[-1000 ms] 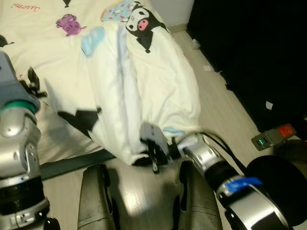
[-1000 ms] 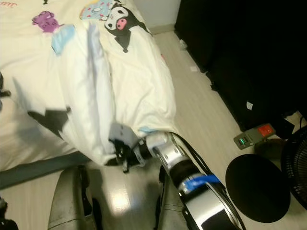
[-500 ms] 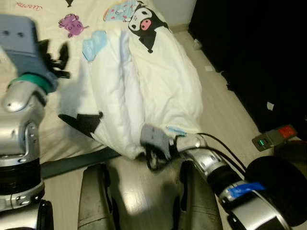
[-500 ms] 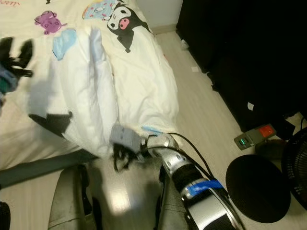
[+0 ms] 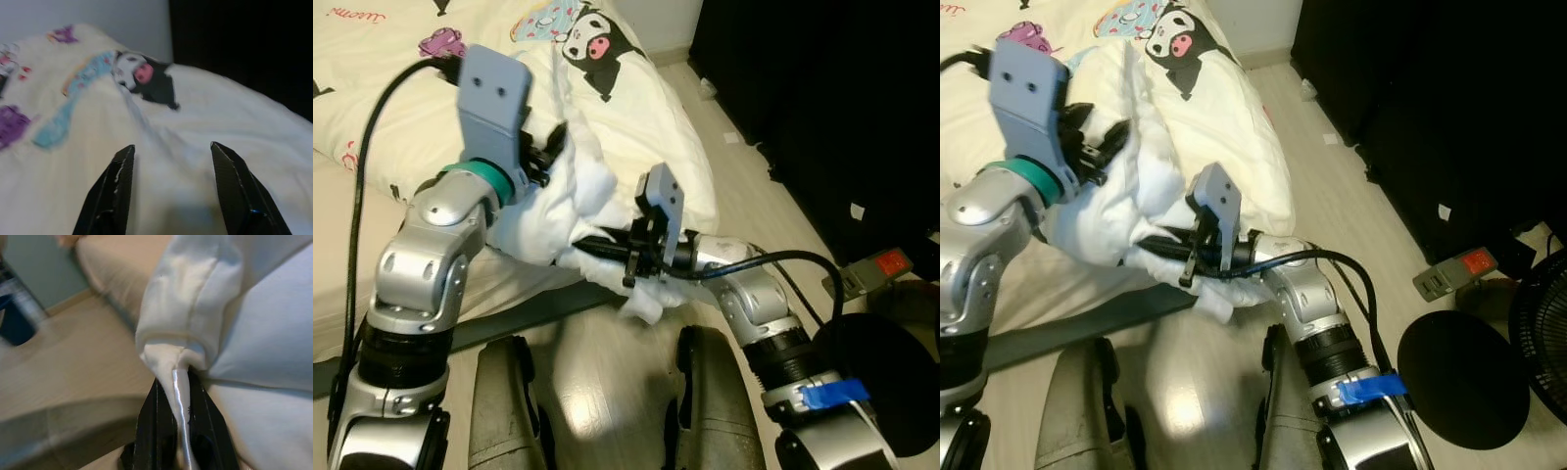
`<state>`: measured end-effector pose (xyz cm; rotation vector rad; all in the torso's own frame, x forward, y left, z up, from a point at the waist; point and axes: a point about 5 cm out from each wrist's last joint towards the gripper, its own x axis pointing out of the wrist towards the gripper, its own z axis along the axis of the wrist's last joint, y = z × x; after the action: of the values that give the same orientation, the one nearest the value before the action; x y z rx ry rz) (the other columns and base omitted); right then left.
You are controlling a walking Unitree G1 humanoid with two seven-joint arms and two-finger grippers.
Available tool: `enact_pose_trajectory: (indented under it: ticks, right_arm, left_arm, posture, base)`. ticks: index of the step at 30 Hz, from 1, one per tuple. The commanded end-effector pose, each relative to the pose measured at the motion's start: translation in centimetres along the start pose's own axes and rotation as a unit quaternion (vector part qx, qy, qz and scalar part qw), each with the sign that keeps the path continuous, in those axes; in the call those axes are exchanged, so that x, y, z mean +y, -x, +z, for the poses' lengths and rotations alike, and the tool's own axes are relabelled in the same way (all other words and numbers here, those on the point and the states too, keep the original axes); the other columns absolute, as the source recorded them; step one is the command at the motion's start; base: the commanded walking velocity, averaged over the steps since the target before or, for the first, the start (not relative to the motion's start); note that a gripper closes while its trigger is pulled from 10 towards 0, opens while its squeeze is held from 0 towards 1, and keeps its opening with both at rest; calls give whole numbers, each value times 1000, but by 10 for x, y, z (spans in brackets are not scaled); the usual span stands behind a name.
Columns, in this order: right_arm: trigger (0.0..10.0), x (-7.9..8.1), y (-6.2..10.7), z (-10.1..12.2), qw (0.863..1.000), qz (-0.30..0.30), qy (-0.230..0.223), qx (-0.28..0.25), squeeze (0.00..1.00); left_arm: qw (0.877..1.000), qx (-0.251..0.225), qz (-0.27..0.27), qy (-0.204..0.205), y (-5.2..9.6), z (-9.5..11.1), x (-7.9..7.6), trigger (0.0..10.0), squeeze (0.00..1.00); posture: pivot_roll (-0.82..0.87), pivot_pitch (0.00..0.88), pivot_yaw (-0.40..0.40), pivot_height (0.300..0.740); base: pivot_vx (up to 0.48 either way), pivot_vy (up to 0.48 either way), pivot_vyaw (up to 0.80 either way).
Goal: Clean up the room
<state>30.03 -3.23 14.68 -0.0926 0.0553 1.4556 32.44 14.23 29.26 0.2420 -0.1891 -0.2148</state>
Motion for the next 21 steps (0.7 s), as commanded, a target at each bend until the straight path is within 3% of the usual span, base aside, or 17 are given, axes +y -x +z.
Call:
enact_pose_trajectory:
  ticks: [1,3,9,10,12,13,14,15,21]
  right_arm:
    - [10000,11,-5,-20,998,29,-1,51,0]
    - [10000,20,-8,-54,991,30,-4,128,0]
    - [10000,17,-5,-68,988,-12,-22,155,0]
    - [10000,12,-3,-66,987,-32,-28,152,0]
    - [10000,8,-2,-63,988,-44,-30,147,0]
    - [10000,5,-1,-60,988,-50,-30,144,0]
    - [10000,5,-1,-60,988,-50,-30,144,0]
    - [10000,4,0,-58,988,-54,-33,142,0]
    - [10000,5,1,-57,988,-57,-38,138,0]
  left_arm:
    - [1000,7,18,5,-1,0,4,10000,1000]
    - [1000,3,30,10,-1,9,12,10000,1000]
    - [999,22,24,-13,5,6,10,10000,1000]
    - [999,42,21,-28,9,-3,6,10000,843]
    - [997,64,19,-42,12,-14,1,10000,816]
    - [995,83,24,-56,14,-24,-2,10000,714]
    - [995,83,24,-56,14,-24,-2,10000,714]
    - [992,102,29,-65,16,-32,-4,10000,0]
    - [980,161,85,-74,14,-61,-1,10000,0]
  posture:
    - [40,218,11,524]
    - [52,221,8,524]
    - [57,223,7,524]
    - [58,223,9,524]
    - [56,221,9,524]
    - [56,221,9,524]
    - [56,221,9,524]
    - [56,219,9,524]
    - [53,214,9,524]
  base:
    - [0,0,0]
    - [0,0,0]
    - [0,0,0]
    - [0,0,0]
    - [0,0,0]
    - [0,0,0]
    - [0,0,0]
    - [0,0,0]
    - [0,0,0]
